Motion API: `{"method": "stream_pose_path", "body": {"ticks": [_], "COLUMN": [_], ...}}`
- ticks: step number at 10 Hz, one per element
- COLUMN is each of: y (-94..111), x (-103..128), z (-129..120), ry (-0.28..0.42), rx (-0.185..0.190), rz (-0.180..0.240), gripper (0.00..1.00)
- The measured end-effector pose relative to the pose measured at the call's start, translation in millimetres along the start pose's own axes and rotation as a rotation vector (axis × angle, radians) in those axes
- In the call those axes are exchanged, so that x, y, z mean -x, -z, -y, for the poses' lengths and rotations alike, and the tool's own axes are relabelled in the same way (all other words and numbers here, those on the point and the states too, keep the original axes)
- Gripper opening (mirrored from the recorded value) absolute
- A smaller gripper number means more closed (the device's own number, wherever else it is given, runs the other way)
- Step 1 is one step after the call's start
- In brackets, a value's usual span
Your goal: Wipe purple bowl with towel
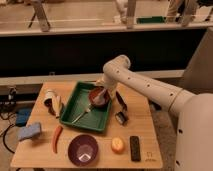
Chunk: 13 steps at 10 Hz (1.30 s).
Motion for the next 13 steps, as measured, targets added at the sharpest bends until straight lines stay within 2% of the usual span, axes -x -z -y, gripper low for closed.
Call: {"method": "stream_pose_path", "body": {"ticks": [4,5,6,9,13], "y": [-3,-7,-9,-15,-36], "x": [4,11,16,17,24], "z": [16,25,31,29,23], "ry": [0.049,0.076,0.093,0.104,0.098], "rx": [0.041,0.048,0.052,0.063,0.08], "rz": [0.036,0.062,0.074,0.087,0.117], "gripper": [0.79,0.68,0.67,0.67,0.67]}}
